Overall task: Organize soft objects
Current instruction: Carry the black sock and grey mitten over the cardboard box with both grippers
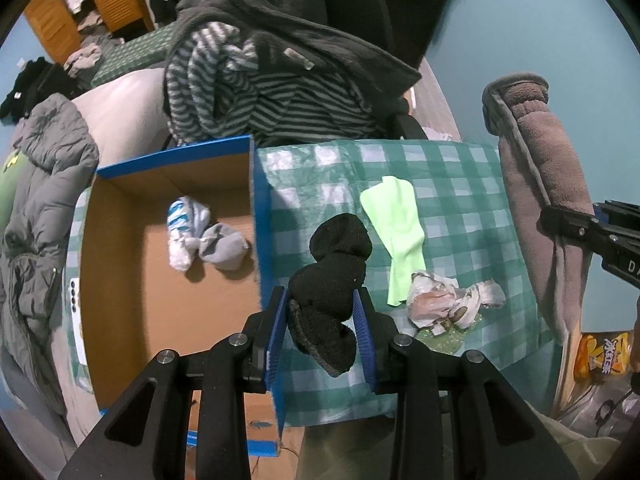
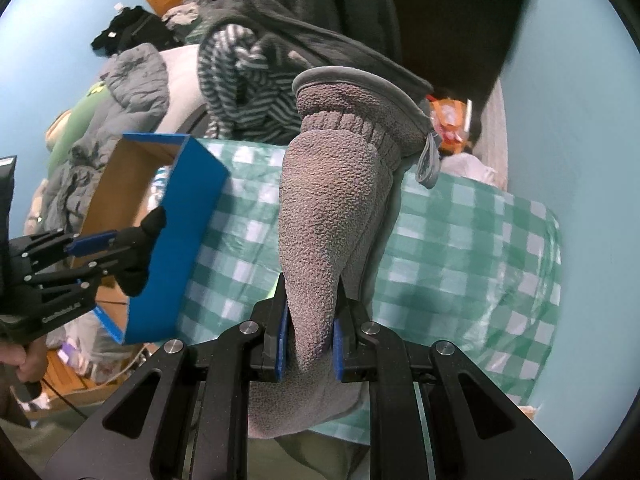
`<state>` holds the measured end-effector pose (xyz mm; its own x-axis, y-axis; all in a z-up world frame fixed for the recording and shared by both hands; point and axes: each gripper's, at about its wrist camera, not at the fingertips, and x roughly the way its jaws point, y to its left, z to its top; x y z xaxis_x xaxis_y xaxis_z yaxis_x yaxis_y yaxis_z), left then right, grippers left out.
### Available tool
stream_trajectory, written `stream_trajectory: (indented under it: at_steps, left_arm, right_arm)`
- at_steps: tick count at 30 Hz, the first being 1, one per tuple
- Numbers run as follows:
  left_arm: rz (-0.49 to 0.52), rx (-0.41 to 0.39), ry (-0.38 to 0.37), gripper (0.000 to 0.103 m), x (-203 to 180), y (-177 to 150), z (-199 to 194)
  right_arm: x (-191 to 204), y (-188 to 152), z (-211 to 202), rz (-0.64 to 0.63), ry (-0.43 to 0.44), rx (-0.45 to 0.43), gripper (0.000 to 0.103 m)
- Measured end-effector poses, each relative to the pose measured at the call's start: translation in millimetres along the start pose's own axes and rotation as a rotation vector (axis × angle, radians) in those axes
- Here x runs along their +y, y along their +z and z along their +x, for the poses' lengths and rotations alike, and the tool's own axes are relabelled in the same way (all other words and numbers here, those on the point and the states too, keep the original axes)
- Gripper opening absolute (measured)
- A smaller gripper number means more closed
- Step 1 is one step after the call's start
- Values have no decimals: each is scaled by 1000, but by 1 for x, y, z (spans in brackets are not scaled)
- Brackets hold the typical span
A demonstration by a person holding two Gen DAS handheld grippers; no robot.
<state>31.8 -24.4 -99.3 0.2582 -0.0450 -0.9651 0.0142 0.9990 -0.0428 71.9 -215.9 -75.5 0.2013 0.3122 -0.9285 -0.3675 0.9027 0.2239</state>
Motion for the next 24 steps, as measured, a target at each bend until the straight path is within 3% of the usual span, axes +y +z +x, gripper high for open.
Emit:
stream_trajectory:
  at_steps: [24]
  left_arm:
    - [-185,-29,72,33,104,-26,-27]
  right_arm:
    - [149,41,31,-255,159,8,15]
